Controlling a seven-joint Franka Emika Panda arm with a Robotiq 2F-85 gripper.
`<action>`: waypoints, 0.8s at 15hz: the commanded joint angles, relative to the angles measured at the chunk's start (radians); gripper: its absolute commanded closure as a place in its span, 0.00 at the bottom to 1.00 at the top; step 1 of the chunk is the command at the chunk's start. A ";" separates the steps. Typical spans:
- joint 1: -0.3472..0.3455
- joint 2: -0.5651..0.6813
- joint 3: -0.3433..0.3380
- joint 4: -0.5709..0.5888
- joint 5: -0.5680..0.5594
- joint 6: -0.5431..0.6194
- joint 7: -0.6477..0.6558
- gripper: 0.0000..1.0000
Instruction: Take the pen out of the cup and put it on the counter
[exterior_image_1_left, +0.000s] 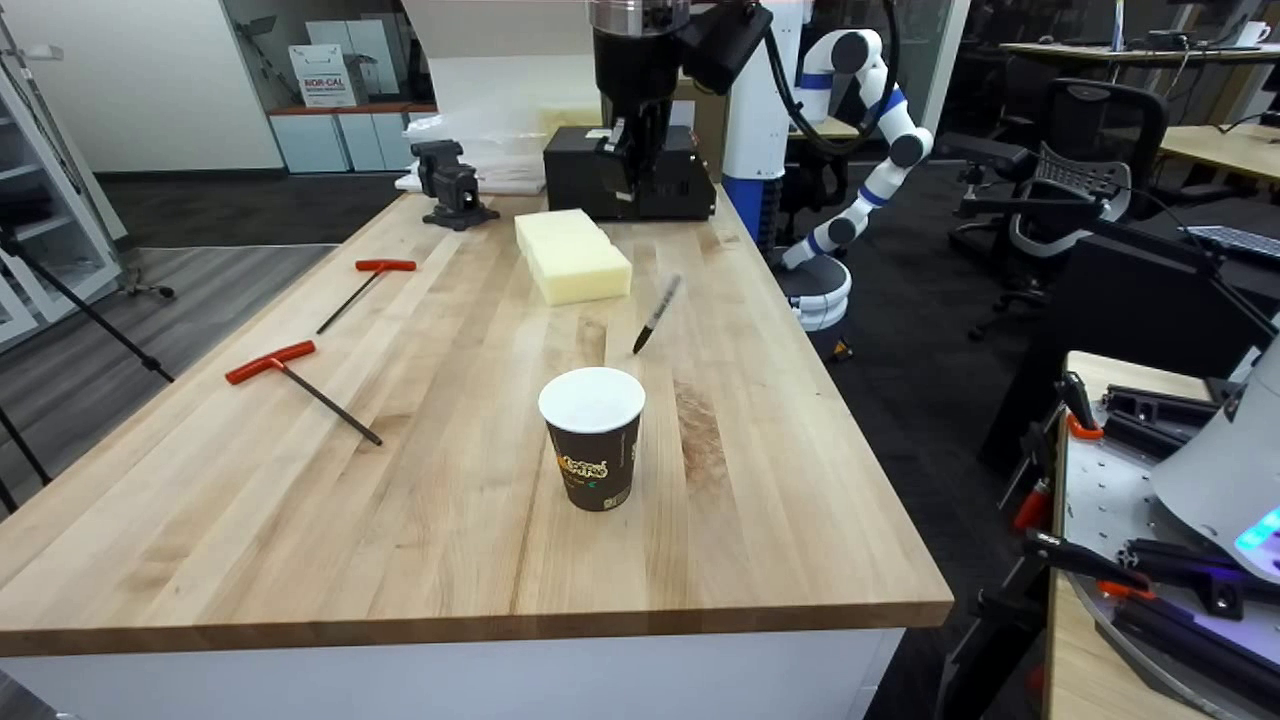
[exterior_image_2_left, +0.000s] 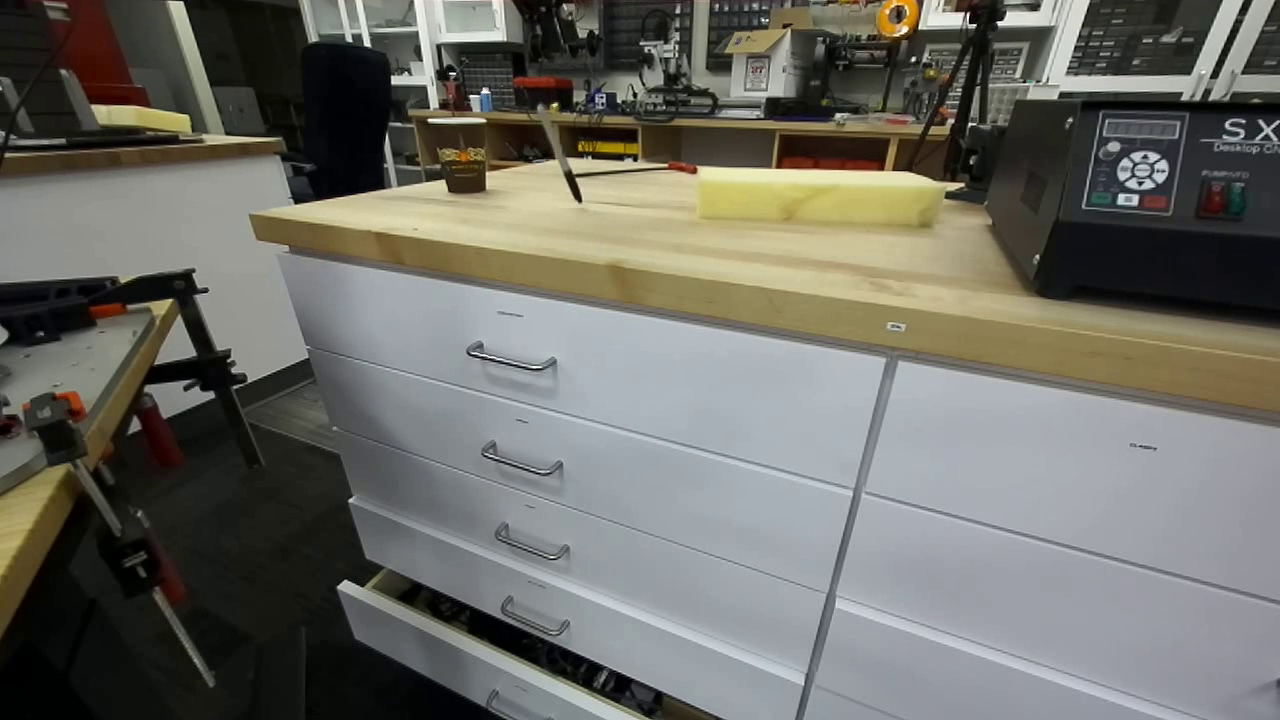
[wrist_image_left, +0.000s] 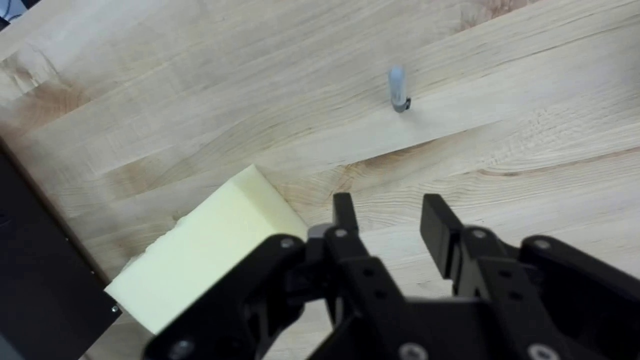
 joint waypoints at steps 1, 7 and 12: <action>-0.012 -0.081 -0.006 -0.093 -0.024 0.061 0.061 0.30; -0.035 -0.159 -0.003 -0.179 -0.008 0.182 0.099 0.00; -0.055 -0.148 0.008 -0.162 0.002 0.193 0.081 0.00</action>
